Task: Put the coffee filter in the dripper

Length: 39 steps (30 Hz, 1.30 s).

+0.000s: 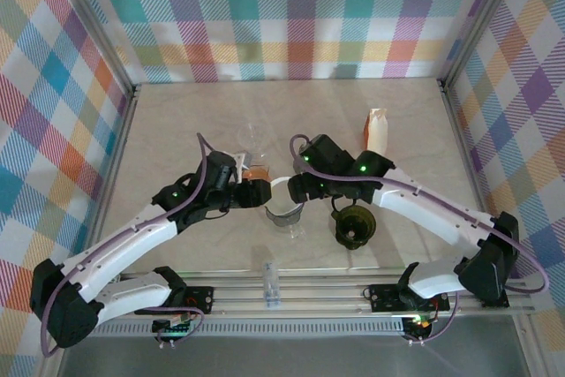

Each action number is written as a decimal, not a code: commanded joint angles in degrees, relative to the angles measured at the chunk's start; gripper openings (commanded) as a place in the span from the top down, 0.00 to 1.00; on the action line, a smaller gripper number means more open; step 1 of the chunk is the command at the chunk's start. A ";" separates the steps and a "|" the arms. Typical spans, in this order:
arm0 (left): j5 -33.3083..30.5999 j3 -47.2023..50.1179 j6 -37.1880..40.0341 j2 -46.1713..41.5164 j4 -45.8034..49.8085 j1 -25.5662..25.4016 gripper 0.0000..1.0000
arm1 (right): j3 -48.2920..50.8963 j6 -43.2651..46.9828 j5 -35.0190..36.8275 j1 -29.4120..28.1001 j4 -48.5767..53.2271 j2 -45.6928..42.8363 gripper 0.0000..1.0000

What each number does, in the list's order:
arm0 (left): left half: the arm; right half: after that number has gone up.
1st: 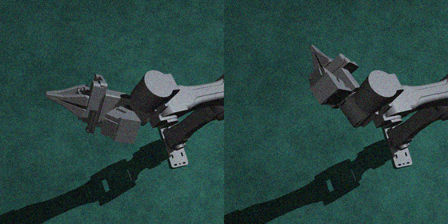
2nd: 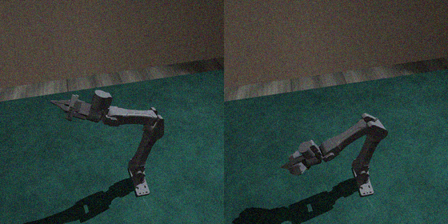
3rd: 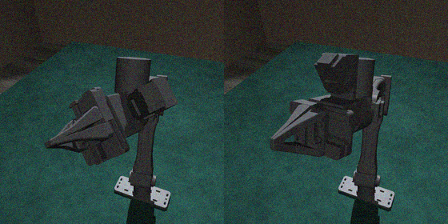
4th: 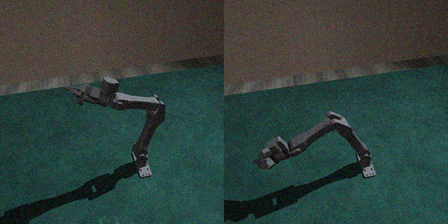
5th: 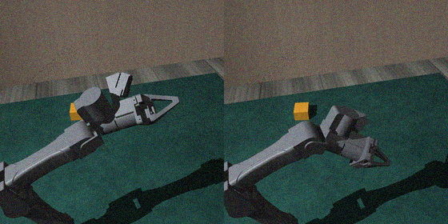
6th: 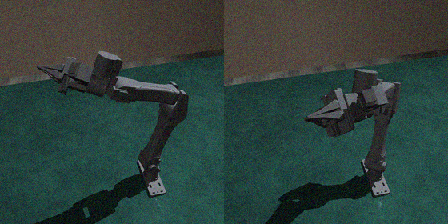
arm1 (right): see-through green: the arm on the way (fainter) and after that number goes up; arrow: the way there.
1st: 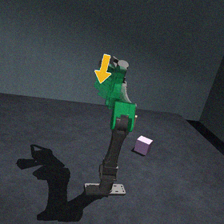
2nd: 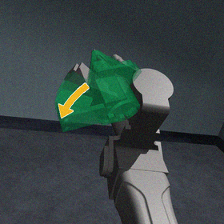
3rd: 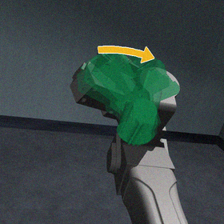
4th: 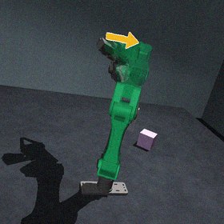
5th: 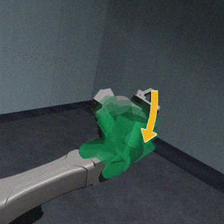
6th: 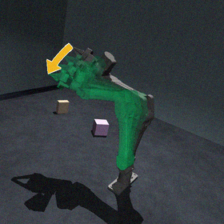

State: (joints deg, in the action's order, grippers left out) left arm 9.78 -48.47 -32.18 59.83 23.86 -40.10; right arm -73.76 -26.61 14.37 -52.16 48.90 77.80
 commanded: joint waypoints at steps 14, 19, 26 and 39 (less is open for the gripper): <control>-4.51 6.40 -9.95 -7.63 3.06 8.19 0.35 | 11.09 -2.62 9.38 -0.22 -7.66 -17.47 0.12; -4.53 7.26 -10.70 -0.95 0.93 10.80 0.36 | 13.88 -3.57 10.27 -0.24 -4.72 -19.23 0.12; -9.02 4.37 -10.26 8.69 -2.67 12.06 0.35 | 17.65 -3.79 8.29 -0.23 -5.61 -23.21 0.12; -13.91 -3.23 -7.27 24.12 -6.64 13.82 0.57 | 21.67 -3.77 7.78 -0.22 -6.09 -28.22 0.12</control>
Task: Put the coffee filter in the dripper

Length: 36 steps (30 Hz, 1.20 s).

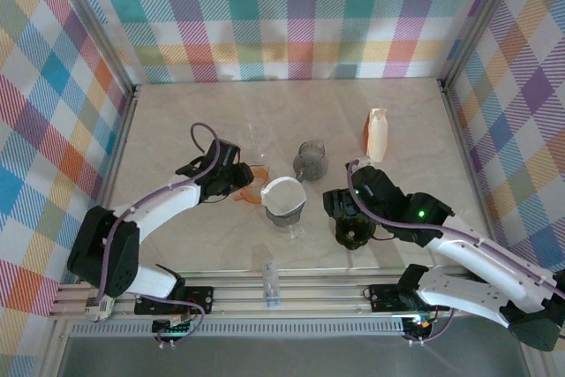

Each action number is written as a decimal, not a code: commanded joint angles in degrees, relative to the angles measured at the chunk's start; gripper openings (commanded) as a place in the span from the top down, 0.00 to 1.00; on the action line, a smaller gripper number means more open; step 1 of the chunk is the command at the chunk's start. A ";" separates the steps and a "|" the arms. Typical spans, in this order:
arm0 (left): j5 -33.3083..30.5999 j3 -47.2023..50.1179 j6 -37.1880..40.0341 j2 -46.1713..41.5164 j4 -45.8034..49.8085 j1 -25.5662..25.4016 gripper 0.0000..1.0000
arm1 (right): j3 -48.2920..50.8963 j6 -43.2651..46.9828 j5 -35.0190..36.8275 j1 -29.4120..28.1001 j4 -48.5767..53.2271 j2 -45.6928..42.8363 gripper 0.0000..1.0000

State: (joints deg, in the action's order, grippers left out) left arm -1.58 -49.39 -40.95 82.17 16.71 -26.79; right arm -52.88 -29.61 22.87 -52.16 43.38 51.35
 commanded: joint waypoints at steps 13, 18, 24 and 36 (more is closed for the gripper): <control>-4.30 -2.56 1.88 2.60 5.83 0.51 0.82 | 4.38 -1.96 -1.29 -0.25 0.46 -3.59 0.10; -4.06 -2.38 2.01 1.08 8.10 0.52 0.89 | 6.35 -2.13 -3.47 -0.22 0.38 -4.45 0.07; -3.05 -1.73 1.56 -1.02 10.41 0.68 0.99 | 10.63 -0.64 -10.27 -0.23 -4.09 -6.39 0.07; -0.02 0.74 1.34 -9.55 18.11 2.39 1.00 | 20.33 -2.34 -24.14 -2.94 -18.44 -4.46 0.18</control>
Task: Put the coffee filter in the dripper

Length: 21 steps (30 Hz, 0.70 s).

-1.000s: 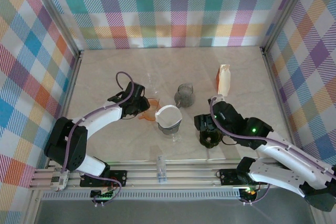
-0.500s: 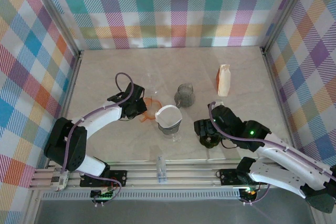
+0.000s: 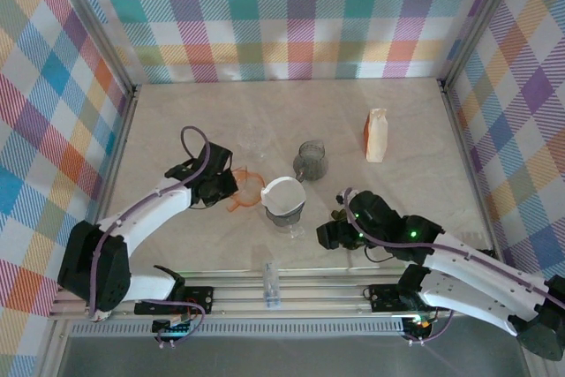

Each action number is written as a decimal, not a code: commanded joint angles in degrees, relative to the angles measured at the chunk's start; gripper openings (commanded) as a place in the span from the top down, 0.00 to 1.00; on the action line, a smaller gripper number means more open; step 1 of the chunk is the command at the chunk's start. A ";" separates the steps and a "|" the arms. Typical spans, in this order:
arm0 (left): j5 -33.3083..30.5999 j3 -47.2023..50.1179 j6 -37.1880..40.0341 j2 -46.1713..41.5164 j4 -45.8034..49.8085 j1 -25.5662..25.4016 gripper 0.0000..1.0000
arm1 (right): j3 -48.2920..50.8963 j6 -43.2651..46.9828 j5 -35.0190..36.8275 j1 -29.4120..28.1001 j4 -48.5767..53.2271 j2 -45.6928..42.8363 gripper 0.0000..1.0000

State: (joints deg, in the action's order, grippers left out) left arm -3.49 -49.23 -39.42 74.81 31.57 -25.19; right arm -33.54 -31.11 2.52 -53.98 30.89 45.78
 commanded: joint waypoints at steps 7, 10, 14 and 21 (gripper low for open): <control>1.96 1.55 -0.20 -7.71 8.82 1.20 1.00 | 1.37 -0.09 -2.89 -4.73 -11.65 8.45 0.23; 2.42 2.07 -0.43 -9.60 10.05 1.28 1.00 | 1.86 0.39 -2.25 -4.82 -13.86 10.05 0.24; 3.30 2.71 -0.70 -10.94 11.13 1.29 1.00 | 1.63 1.11 -1.60 -4.78 -14.91 12.21 0.25; 4.21 2.75 -1.38 -12.52 11.01 1.37 1.00 | 1.04 1.89 2.13 -4.80 -12.35 10.90 0.25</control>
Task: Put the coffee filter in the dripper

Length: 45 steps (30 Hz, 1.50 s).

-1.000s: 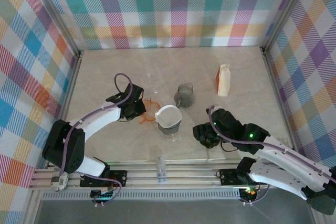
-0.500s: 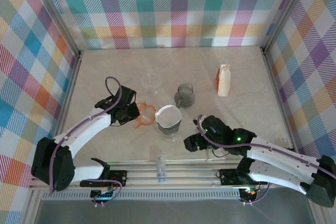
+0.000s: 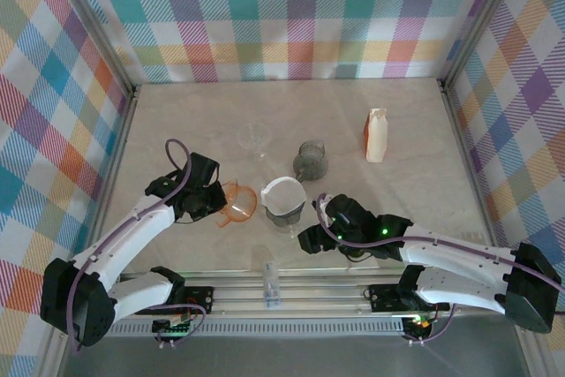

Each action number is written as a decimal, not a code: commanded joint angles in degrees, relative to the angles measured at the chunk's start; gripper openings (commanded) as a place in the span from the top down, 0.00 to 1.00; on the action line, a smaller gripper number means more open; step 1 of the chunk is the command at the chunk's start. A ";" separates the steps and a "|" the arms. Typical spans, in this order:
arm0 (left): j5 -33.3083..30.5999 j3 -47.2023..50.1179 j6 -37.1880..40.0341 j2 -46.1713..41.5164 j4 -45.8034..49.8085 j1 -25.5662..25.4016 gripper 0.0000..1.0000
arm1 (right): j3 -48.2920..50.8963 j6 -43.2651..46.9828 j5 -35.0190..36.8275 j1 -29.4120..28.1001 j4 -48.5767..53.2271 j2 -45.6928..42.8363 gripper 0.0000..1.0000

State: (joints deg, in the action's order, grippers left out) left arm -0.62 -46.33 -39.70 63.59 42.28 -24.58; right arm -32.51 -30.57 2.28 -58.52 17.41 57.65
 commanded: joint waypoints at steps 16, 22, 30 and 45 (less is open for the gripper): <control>1.33 -0.67 -0.92 -2.13 1.45 0.76 1.00 | -0.50 4.05 -0.21 -1.05 2.20 -5.66 0.21; 1.61 -0.87 -0.71 -3.13 3.28 1.24 1.00 | -1.88 4.83 2.00 -4.62 0.72 -1.77 0.20; 2.41 -1.33 -0.71 -4.49 4.81 1.90 1.00 | 0.27 4.41 3.28 -4.68 -3.05 1.06 0.21; 4.39 -0.90 -1.42 -5.70 5.66 3.04 1.00 | 7.72 4.64 5.93 -4.71 -15.52 2.84 0.26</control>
State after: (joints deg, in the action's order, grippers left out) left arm 2.52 -46.33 -40.71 58.74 48.07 -22.02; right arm -26.02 -26.15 6.94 -63.02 6.11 61.01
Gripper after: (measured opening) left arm 0.071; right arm 0.743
